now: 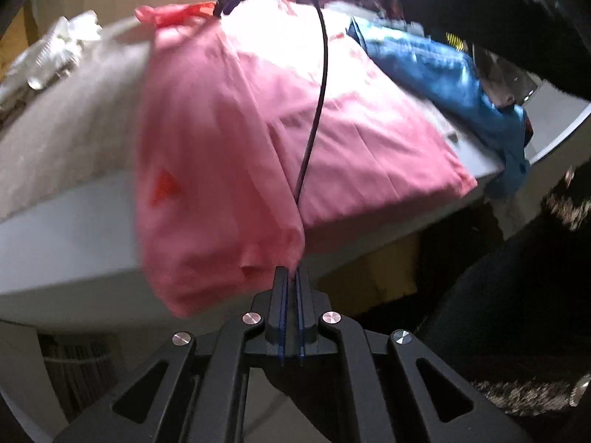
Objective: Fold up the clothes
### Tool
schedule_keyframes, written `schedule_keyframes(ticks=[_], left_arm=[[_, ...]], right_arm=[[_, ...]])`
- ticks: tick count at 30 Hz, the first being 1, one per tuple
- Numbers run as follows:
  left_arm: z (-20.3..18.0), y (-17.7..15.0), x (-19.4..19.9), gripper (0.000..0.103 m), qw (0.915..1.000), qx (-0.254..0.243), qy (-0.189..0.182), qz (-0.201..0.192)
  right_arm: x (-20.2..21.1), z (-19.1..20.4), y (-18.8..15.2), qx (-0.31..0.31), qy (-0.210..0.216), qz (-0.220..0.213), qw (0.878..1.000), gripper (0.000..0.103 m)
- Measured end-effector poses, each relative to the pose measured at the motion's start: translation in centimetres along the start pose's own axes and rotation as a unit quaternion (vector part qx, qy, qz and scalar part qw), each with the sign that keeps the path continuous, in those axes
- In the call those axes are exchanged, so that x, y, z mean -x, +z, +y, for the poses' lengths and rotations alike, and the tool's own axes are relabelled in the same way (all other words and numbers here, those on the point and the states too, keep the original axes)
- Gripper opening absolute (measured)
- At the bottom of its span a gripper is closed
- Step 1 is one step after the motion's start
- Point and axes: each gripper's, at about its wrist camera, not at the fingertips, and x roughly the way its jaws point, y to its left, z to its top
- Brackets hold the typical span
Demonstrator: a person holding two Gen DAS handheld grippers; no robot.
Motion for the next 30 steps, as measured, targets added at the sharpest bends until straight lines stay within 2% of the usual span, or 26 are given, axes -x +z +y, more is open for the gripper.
schedule_keyframes(ticks=[2, 6, 9, 12, 14, 16, 20, 22, 24, 26, 27, 28, 30], left_arm=[[0.2, -1.3, 1.7, 0.006, 0.9998, 0.02, 0.003, 0.001], [0.6, -3.9, 5.2, 0.014, 0.9981, 0.06, 0.011, 0.004], [2.2, -5.3, 7.0, 0.017, 0.9953, 0.082, 0.049, 0.013], [4.6, -4.4, 7.1, 0.016, 0.9927, 0.1, 0.067, 0.005], [5.4, -2.6, 6.9, 0.017, 0.9947, 0.081, 0.063, -0.005], [5.7, -0.2, 6.5, 0.017, 0.9966, 0.058, 0.057, -0.016], [5.7, 5.0, 5.8, 0.019, 0.9985, 0.008, 0.037, -0.039], [5.8, 7.4, 4.9, 0.024, 0.9982, -0.013, 0.024, -0.053], [5.9, 9.2, 3.7, 0.027, 0.9979, -0.027, 0.014, -0.058], [5.8, 10.5, 1.5, 0.027, 0.998, -0.046, 0.003, -0.043], [6.0, 10.8, 0.5, 0.027, 0.998, -0.053, 0.008, -0.034], [6.1, 11.0, -0.4, 0.027, 0.9982, -0.055, 0.01, -0.021], [6.7, 11.2, -1.9, 0.027, 0.9986, -0.052, 0.008, 0.0]], right_arm=[[0.6, -0.9, -0.4, -0.009, -0.003, -0.004, 1.0, 0.024], [5.6, -3.6, -2.4, -0.044, 0.078, -0.036, 0.995, 0.024], [10.0, -4.3, -6.4, -0.042, 0.139, -0.055, 0.988, 0.024], [12.5, -3.1, -11.4, -0.022, 0.178, -0.062, 0.982, 0.024], [12.7, -1.8, -13.8, -0.015, 0.18, -0.059, 0.982, 0.024], [13.1, -0.4, -14.7, -0.019, 0.173, -0.064, 0.983, 0.024], [14.6, 1.7, -12.1, 0.01, 0.121, -0.105, 0.987, 0.024], [14.6, 2.6, -9.4, 0.023, 0.104, -0.121, 0.987, 0.025], [13.6, 3.8, -6.0, 0.033, 0.092, -0.118, 0.988, 0.028], [12.1, 5.4, -2.7, 0.04, 0.071, -0.113, 0.99, 0.033], [11.1, 6.2, -0.8, 0.047, 0.062, -0.111, 0.991, 0.035], [10.0, 7.1, 0.9, 0.053, 0.055, -0.107, 0.991, 0.041], [7.3, 9.0, 3.6, 0.07, 0.05, -0.089, 0.992, 0.043]])
